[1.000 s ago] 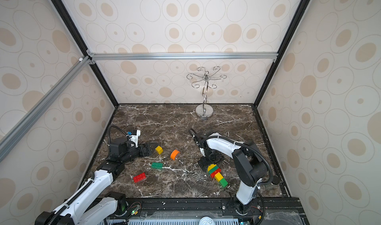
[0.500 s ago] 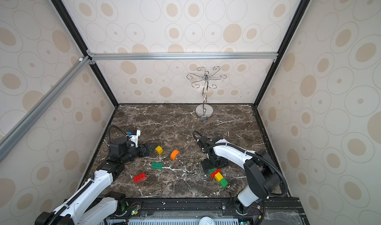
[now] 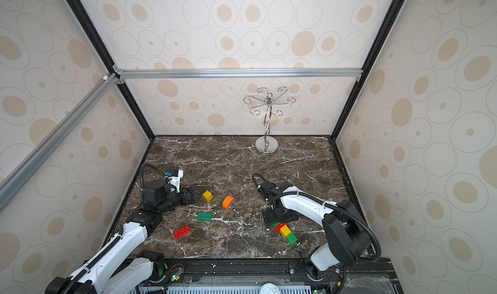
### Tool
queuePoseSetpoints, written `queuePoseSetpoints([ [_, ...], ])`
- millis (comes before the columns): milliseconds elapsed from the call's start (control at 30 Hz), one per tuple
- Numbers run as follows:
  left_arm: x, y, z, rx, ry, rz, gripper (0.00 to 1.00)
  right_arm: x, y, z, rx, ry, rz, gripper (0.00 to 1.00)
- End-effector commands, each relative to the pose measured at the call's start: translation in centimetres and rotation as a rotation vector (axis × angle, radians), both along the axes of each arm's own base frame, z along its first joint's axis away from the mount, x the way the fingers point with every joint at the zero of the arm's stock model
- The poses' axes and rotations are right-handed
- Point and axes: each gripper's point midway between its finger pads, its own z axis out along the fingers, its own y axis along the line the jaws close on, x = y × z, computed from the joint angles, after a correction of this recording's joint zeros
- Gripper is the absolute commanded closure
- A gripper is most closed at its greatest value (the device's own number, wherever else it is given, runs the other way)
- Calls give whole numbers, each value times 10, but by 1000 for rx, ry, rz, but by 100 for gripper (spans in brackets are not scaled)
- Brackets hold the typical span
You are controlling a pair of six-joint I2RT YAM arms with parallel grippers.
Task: Assemble an ice cream with lego
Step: Adjust the lego brick at the center of the board.
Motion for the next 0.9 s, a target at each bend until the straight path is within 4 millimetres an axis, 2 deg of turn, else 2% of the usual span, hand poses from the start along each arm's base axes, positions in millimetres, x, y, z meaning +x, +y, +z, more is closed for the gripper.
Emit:
queuePoseSetpoints([
  [0,3,0,14,-11,-42,-3,0,-1,-8,-4,-50,-8,-21,1],
  [300,3,1,14,-7,-43,1,0,8,-12,-12,-94,-31,-40,2],
  [600,2,1,14,-6,-42,3,0,18,-33,-10,-146,-80,-117,2],
  [867,2,2,13,-5,-41,5,0,20,-33,-8,-131,-91,-109,1],
])
